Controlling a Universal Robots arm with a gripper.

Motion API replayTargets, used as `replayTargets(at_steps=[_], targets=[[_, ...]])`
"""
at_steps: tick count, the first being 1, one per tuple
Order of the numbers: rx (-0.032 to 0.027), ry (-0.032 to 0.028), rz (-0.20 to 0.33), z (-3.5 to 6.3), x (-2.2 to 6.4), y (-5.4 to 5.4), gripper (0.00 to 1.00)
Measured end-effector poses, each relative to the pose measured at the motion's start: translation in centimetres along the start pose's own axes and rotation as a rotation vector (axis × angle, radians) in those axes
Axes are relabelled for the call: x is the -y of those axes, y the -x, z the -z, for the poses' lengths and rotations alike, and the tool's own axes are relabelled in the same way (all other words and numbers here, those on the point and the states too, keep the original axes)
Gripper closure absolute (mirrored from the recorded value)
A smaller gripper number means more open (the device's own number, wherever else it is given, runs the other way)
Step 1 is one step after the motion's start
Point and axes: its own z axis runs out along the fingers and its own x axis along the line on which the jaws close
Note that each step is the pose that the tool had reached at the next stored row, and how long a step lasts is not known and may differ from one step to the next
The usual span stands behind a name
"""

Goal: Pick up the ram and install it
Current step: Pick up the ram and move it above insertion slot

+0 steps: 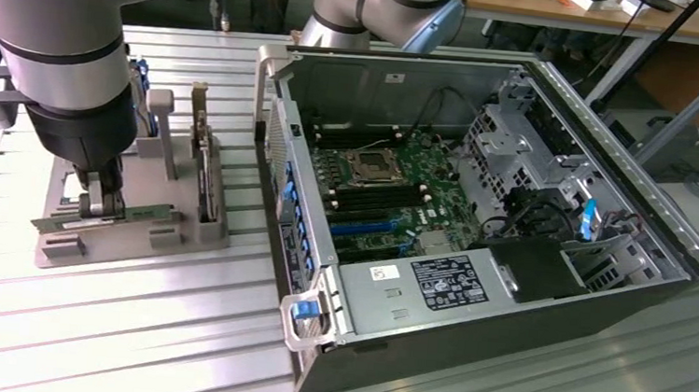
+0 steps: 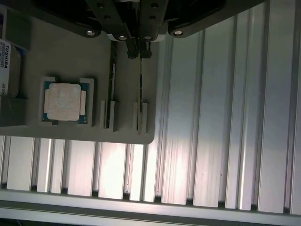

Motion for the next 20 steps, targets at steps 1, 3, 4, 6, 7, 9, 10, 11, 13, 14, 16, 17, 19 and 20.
replayTargets(at_steps=[1,3,4,6,7,9,10,11,13,14,16,17,19,20], targets=[[0.0001,-0.0001,0.0,0.08,0.0,0.0,0.87],[0.0001,-0.0001,0.0,0.19,-0.01,0.0,0.87],[0.0001,-0.0001,0.0,0.22,-0.01,0.0,0.87],[0.0,0.0,0.0,0.32,-0.02,0.0,0.87],[0.0,0.0,0.0,0.36,-0.02,0.0,0.87],[0.0,0.0,0.0,0.46,-0.02,0.0,0.87],[0.0,0.0,0.0,0.55,-0.03,0.0,0.87],[0.0,0.0,0.0,0.61,-0.03,0.0,0.87],[0.0001,-0.0001,0.0,0.76,-0.04,0.0,0.87],[0.0001,0.0,0.0,0.81,-0.04,0.0,0.87],[0.0001,0.0,0.0,0.92,-0.05,0.0,0.87],[0.0001,-0.0001,0.0,0.97,-0.05,0.0,0.87],[0.0001,-0.0001,0.0,1.12,-0.06,0.0,0.87],[0.0,0.0001,0.0,1.21,-0.07,0.0,0.87]])
